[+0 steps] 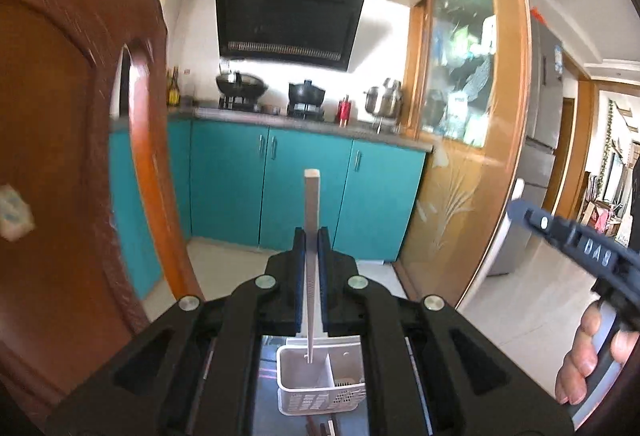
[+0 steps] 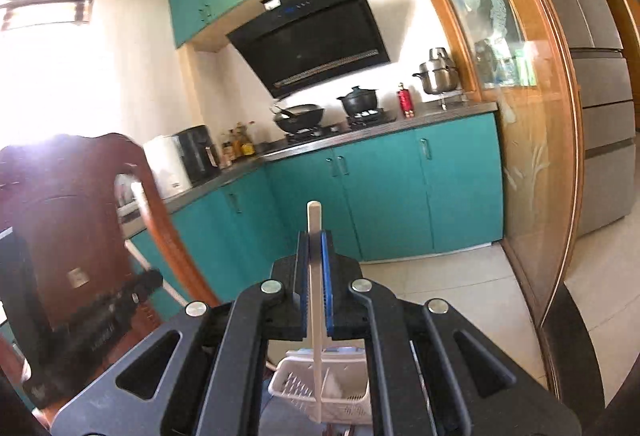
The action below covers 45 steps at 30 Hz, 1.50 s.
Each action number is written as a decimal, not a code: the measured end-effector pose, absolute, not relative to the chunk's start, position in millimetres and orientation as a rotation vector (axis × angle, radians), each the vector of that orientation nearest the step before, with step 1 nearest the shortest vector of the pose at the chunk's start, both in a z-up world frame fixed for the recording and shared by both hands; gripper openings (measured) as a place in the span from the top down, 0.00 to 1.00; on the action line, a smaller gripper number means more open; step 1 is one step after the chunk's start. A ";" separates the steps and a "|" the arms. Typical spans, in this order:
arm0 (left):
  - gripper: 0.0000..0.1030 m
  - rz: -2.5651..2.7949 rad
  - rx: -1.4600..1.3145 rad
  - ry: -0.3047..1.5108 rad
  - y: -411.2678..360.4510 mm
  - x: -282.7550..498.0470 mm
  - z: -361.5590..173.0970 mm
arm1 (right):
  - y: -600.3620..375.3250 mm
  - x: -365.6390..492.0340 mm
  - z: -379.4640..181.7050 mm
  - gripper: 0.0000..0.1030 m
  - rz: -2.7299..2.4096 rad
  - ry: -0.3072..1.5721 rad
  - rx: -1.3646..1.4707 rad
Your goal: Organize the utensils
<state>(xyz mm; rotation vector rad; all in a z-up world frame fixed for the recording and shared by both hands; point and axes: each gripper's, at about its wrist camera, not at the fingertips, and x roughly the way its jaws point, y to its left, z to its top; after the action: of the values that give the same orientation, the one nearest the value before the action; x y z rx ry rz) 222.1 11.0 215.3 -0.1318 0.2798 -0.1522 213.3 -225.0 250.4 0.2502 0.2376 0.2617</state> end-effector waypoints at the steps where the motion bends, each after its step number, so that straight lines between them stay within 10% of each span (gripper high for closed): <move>1: 0.93 -0.148 -0.129 0.289 9.6 227.4 209.0 | -224.7 221.2 246.9 0.93 0.254 0.245 0.255; 16: 0.93 -0.117 -0.153 0.437 6.2 263.0 103.7 | -230.0 283.2 118.1 0.93 0.159 0.453 0.258; 20: 0.72 -0.104 -0.157 0.413 10.2 237.2 99.9 | -238.5 267.2 112.7 0.66 0.155 0.468 0.259; 27: 0.67 -0.054 -0.245 0.447 30.2 168.6 58.2 | -278.6 192.4 91.7 0.61 0.047 0.359 0.283; 36: 0.64 -0.001 -0.214 0.634 33.0 155.6 21.1 | -210.2 211.6 -46.0 0.61 0.275 0.919 0.146; 45: 0.59 0.003 -0.192 0.599 38.9 143.1 29.9 | -135.1 218.1 -79.2 0.61 0.355 1.014 -0.050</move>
<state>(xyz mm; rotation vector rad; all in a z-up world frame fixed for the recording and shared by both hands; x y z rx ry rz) 143.1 38.9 29.9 -0.1925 0.5994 0.0026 218.1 -135.1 -79.2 -0.0498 1.0144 0.3555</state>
